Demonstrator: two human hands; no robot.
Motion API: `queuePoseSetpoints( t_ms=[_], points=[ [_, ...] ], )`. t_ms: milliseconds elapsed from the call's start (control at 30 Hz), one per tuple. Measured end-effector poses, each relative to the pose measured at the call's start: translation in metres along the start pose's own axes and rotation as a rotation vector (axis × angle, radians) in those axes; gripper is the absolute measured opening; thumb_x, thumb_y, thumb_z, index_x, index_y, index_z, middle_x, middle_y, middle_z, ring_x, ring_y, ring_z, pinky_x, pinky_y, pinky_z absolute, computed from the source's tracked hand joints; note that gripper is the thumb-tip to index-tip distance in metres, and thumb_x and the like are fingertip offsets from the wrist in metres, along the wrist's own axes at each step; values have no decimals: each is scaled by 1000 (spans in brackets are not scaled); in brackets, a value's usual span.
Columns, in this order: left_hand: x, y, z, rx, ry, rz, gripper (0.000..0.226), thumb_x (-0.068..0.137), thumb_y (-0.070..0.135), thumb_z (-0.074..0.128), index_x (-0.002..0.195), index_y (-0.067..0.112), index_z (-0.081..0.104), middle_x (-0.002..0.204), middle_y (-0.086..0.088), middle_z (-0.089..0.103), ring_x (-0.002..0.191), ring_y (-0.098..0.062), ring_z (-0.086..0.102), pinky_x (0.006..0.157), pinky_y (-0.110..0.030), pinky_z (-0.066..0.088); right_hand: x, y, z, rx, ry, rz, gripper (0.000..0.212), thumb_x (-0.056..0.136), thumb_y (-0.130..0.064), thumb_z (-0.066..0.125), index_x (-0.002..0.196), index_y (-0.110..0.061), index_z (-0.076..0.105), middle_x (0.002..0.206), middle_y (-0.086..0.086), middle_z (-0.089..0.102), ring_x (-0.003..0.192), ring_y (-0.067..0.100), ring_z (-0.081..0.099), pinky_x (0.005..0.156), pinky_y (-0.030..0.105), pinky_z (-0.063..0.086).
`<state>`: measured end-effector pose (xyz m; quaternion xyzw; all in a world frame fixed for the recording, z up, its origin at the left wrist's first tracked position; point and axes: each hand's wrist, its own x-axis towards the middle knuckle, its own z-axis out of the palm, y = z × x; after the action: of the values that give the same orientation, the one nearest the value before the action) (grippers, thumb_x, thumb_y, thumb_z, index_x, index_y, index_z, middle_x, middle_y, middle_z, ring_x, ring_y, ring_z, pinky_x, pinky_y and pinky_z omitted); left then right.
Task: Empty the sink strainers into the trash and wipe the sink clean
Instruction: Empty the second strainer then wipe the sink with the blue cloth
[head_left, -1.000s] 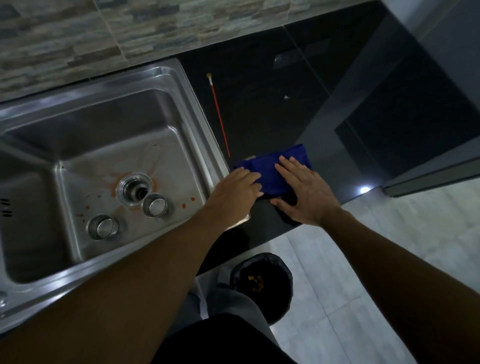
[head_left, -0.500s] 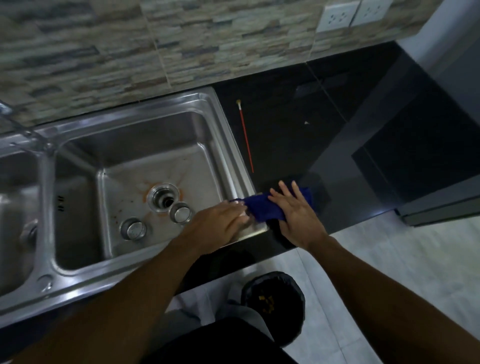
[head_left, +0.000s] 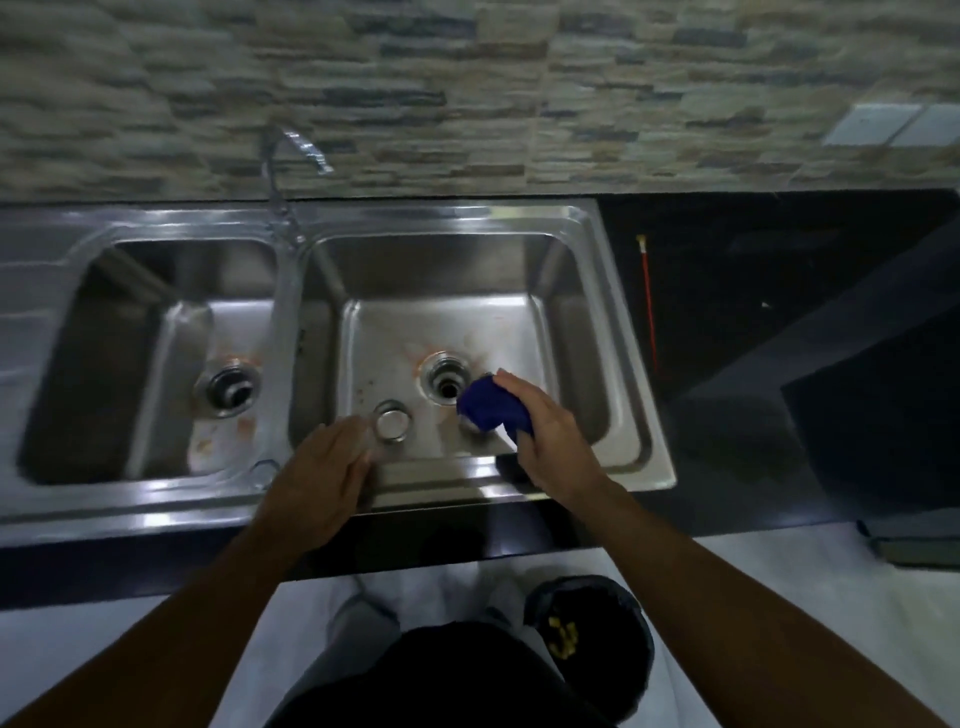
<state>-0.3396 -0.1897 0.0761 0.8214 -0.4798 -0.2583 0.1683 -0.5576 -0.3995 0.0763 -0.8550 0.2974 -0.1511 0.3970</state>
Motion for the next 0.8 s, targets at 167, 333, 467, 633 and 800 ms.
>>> queuePoseSetpoints(
  t_ms=[167, 333, 467, 633, 800],
  points=[
    [-35, -79, -41, 39, 94, -122, 58, 100, 34, 33, 148, 4, 43, 153, -17, 46, 143, -31, 42, 121, -49, 32, 50, -67, 84, 38, -19, -21, 62, 85, 5, 55, 144, -12, 50, 136, -3, 56, 118, -1, 49, 104, 2, 29],
    [-53, -156, -71, 40, 128, -243, 55, 103, 33, 34, 151, 7, 39, 156, -16, 42, 146, -33, 38, 120, -51, 32, 99, -121, 165, 146, 39, 45, 55, 87, 13, 52, 137, -10, 55, 129, -4, 62, 115, 3, 55, 102, 6, 37],
    [-54, -202, -84, 98, 114, -237, 62, 99, 39, 27, 146, 3, 46, 149, -18, 50, 139, -34, 47, 119, -50, 34, 112, -148, 221, 131, -13, 105, 61, 87, 10, 52, 143, -13, 52, 142, 6, 58, 129, 19, 55, 111, 25, 41],
    [-44, -228, -83, 154, 82, -261, 63, 96, 44, 35, 148, 10, 44, 152, -11, 49, 143, -27, 44, 123, -49, 28, 76, -165, 287, -9, -105, 111, 73, 80, 3, 49, 151, -12, 41, 165, 1, 26, 156, 15, 11, 128, 38, 6],
    [-39, -236, -75, 206, 34, -287, 66, 98, 50, 26, 156, 17, 33, 159, -5, 41, 150, -24, 34, 125, -50, 22, 85, -156, 305, -394, -123, 42, 78, 85, -18, 43, 159, -7, 19, 169, 10, 7, 157, 23, -3, 127, 50, 3]
  ],
)
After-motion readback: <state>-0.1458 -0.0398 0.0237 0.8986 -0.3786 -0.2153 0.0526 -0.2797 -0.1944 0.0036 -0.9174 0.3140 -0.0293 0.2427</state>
